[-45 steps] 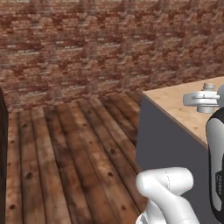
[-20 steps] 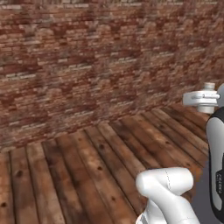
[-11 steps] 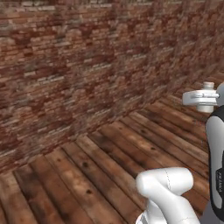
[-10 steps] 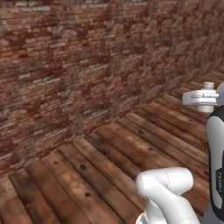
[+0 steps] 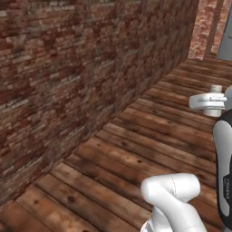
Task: Move the mustard and shaker from the cabinet to the dining counter.
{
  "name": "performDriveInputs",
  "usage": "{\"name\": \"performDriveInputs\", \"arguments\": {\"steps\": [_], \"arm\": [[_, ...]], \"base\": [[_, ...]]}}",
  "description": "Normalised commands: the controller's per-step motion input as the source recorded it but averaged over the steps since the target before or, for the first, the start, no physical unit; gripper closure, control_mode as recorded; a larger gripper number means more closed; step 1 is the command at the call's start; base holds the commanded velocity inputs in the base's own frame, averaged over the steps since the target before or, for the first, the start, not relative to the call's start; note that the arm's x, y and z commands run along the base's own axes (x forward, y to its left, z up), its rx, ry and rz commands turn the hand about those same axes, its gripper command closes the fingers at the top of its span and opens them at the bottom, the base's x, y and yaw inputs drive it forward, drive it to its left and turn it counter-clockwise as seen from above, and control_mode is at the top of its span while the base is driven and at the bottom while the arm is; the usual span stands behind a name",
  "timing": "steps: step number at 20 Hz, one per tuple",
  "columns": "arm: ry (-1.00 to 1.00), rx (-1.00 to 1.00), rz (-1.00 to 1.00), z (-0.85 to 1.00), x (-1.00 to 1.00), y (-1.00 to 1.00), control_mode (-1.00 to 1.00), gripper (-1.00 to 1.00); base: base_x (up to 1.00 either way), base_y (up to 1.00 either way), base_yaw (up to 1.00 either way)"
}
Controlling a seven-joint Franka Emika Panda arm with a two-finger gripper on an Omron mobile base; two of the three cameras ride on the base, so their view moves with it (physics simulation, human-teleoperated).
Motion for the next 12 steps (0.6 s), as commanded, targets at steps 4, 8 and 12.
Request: {"name": "performDriveInputs", "arguments": {"steps": [4, 8, 12], "arm": [[0.0, 0.0, 0.0, 0.0, 0.0, 0.0, 1.0, 1.0], [0.0, 0.0, 0.0, 0.0, 0.0, 0.0, 1.0, 1.0], [0.0, 0.0, 0.0, 0.0, 0.0, 0.0, 1.0, 1.0]], "base": [[0.72, 0.28, -0.42], [0.74, 0.2, -0.37], [0.69, 0.18, -0.41]]}}
